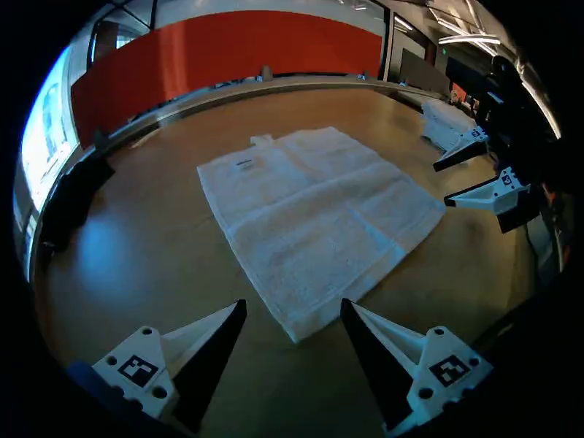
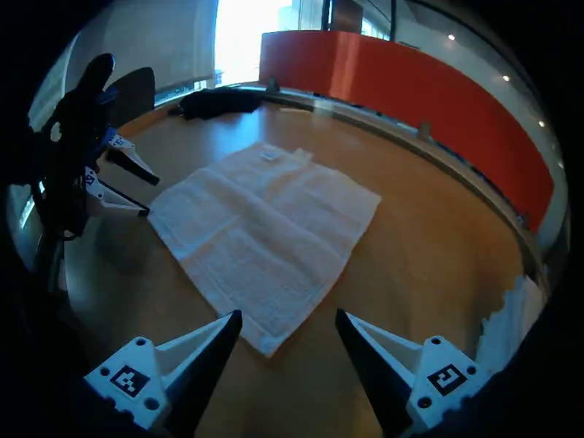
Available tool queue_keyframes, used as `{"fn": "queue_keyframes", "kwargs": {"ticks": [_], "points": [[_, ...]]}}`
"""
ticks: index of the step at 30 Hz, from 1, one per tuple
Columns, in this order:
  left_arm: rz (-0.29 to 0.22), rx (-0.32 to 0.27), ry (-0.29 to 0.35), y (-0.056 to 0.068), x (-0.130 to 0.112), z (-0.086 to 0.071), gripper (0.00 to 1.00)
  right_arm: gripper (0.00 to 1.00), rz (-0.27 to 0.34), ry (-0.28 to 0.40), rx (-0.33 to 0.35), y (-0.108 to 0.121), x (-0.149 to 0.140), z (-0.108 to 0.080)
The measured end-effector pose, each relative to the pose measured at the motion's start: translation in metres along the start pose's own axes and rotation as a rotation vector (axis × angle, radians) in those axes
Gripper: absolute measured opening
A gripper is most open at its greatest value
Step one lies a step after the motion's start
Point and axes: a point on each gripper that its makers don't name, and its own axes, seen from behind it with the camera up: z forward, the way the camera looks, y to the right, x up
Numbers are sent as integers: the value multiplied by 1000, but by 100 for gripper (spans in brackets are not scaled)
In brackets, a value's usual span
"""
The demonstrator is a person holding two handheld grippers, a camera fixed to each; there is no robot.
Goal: Fold towel
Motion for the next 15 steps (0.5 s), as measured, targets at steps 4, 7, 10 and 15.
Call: {"fn": "queue_keyframes", "kwargs": {"ticks": [4,7,10,15], "points": [[-4,-10,-21,4,-6,3,96,99,-1,-12,6,0,-6,2],[1,-15,-32,6,-9,5,95,98,-8,-21,11,0,-10,4],[10,-17,-42,8,-11,7,95,98,-12,-30,18,-2,-14,5],[24,-12,-48,9,-13,8,95,95,-11,-45,35,-5,-21,7]]}}
